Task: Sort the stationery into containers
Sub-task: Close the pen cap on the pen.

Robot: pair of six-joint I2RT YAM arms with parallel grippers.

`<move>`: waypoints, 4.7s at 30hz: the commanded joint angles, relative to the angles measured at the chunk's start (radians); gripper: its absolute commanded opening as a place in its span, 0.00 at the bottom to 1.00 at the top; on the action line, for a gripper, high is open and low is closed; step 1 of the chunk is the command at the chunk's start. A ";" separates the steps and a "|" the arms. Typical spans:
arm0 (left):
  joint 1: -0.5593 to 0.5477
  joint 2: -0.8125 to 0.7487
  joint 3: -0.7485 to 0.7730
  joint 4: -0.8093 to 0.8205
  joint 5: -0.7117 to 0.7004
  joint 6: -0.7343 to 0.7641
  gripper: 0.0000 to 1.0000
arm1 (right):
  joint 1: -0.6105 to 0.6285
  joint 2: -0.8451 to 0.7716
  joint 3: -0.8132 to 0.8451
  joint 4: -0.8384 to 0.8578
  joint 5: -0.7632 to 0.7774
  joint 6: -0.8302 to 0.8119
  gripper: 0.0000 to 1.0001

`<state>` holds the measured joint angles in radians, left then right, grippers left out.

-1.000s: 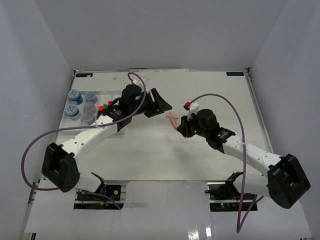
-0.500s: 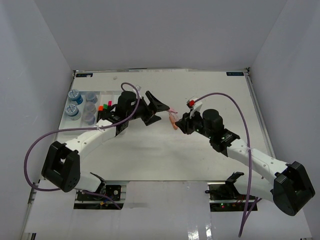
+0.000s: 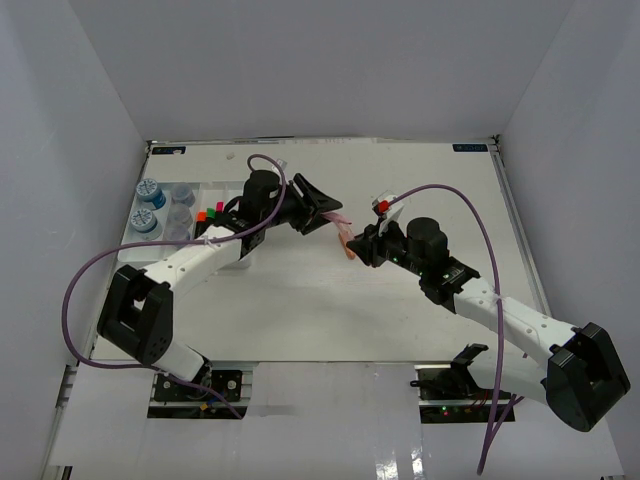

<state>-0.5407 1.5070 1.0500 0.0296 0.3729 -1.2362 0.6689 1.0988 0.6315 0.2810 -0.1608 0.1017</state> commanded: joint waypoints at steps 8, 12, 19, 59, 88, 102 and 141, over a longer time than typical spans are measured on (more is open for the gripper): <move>0.012 -0.004 0.087 -0.025 -0.037 0.076 0.47 | 0.005 0.009 0.039 0.041 0.000 -0.030 0.27; 0.013 0.010 0.113 -0.069 -0.034 0.136 0.45 | 0.005 0.012 0.048 0.026 0.007 -0.037 0.27; 0.012 0.024 0.117 -0.086 -0.005 0.176 0.42 | 0.005 0.009 0.053 0.017 0.006 -0.042 0.27; -0.030 0.022 0.188 -0.160 -0.045 0.454 0.31 | 0.005 0.050 0.071 0.018 -0.009 -0.037 0.27; 0.025 0.055 0.447 -0.637 0.199 0.739 0.46 | 0.005 0.016 0.112 0.070 -0.123 -0.289 0.27; 0.033 0.099 0.489 -0.640 0.227 0.702 0.42 | 0.005 0.009 0.096 0.072 -0.121 -0.301 0.27; -0.047 0.154 0.340 -0.614 0.248 0.712 0.25 | 0.005 0.121 0.260 0.053 -0.197 -0.323 0.29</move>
<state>-0.5381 1.6459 1.4170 -0.5564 0.5682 -0.5072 0.6666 1.2343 0.7727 0.1131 -0.3134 -0.2008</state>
